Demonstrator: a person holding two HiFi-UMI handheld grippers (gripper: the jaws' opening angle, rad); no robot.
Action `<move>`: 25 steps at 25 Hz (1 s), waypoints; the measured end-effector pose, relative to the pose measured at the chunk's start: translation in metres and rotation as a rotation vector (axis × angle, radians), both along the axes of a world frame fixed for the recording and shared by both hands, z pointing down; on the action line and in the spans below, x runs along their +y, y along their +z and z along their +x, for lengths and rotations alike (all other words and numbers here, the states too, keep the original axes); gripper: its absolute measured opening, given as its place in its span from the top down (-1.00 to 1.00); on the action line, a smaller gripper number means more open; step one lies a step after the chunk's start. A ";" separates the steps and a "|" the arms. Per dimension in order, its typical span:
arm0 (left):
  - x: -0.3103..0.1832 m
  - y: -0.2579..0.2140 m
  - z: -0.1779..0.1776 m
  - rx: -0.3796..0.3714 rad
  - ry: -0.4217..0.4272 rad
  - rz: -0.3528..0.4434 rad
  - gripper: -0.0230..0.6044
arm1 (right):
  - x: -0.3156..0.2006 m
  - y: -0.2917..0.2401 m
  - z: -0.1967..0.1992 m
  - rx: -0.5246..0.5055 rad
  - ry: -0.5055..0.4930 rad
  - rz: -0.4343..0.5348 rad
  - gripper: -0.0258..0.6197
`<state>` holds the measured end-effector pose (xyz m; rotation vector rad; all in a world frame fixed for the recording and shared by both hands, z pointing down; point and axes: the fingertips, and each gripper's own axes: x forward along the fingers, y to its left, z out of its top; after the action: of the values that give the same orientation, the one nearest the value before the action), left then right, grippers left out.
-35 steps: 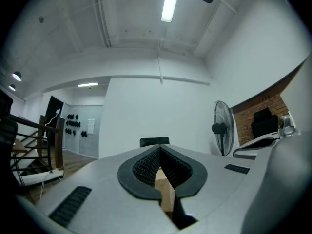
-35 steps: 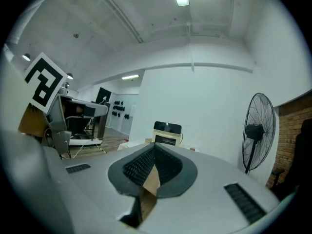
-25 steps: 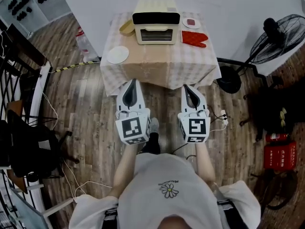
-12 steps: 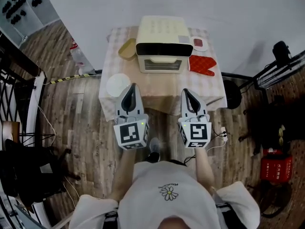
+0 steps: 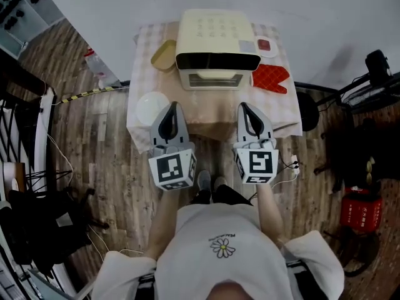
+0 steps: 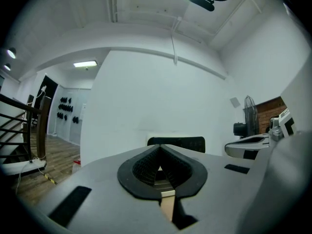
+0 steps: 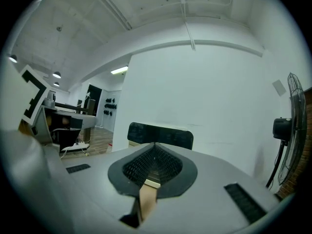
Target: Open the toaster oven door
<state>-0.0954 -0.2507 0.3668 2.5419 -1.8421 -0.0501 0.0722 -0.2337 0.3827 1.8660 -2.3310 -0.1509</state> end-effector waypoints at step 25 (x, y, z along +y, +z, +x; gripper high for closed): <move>-0.001 -0.011 0.027 0.017 -0.037 0.019 0.87 | 0.013 0.003 0.045 -0.069 0.029 0.041 0.89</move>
<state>-0.0687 -0.2516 0.3560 2.5116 -1.8925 -0.0894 0.1172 -0.2207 0.3857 1.9528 -2.3621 -0.1336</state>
